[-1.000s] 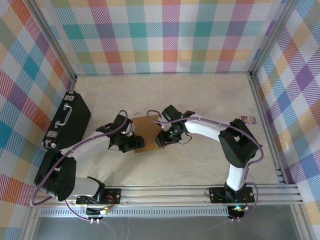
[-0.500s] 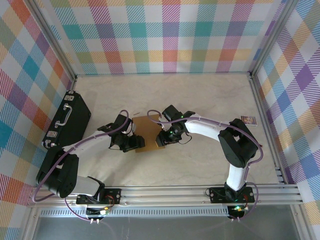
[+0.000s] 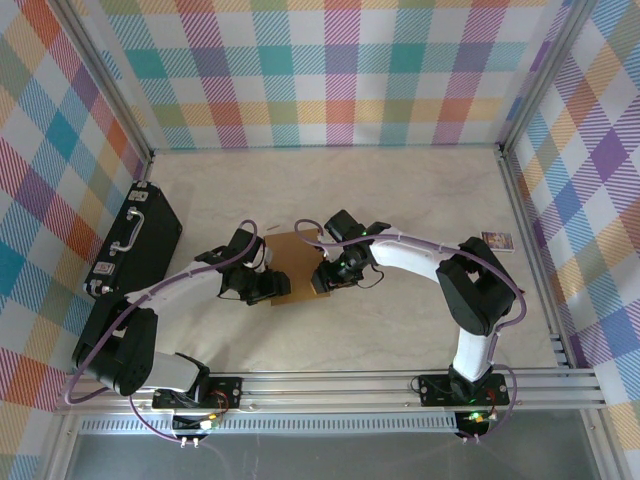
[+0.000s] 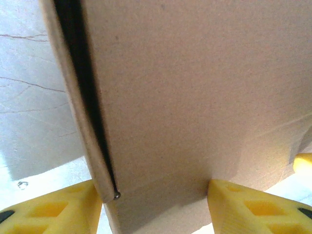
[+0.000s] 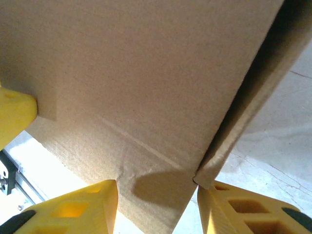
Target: Fold the paper box
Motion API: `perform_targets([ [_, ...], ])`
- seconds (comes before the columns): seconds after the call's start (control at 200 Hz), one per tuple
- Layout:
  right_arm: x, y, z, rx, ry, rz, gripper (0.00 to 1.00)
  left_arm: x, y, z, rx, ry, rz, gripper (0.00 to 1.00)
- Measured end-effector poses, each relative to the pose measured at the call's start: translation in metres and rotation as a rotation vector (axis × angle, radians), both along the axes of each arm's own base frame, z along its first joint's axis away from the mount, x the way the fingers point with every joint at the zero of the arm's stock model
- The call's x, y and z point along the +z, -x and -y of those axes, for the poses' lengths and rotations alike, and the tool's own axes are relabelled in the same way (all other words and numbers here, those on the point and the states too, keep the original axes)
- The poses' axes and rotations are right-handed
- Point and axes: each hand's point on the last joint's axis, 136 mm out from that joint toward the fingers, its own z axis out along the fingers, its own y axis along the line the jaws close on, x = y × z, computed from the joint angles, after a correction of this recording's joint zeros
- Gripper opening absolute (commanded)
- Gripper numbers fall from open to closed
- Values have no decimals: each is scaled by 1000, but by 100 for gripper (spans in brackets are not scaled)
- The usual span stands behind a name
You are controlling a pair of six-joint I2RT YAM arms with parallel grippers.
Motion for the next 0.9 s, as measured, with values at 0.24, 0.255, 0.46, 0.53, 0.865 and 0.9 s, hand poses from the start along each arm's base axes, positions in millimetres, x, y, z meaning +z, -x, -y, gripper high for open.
perform_targets([
  [0.24,1,1,-1,0,-5,-5,45,-1,-3,-3,-1,-22,16,58],
  [0.255,1,1,-1,-1,-5,-5,45,0,-3,-3,-3,-22,17,58],
  [0.46,0,1,-1,0,-3,-6,45,0,-6,-4,-8,-39,27,58],
  [0.53,-2,0,-1,0,-2,-7,45,-1,-8,-5,-8,-46,31,58],
  [0.865,-14,-5,0,-4,25,10,44,-11,-11,-3,-28,-58,26,56],
  [0.9,-16,-6,1,-4,31,13,44,-13,-12,-3,-30,-57,25,56],
])
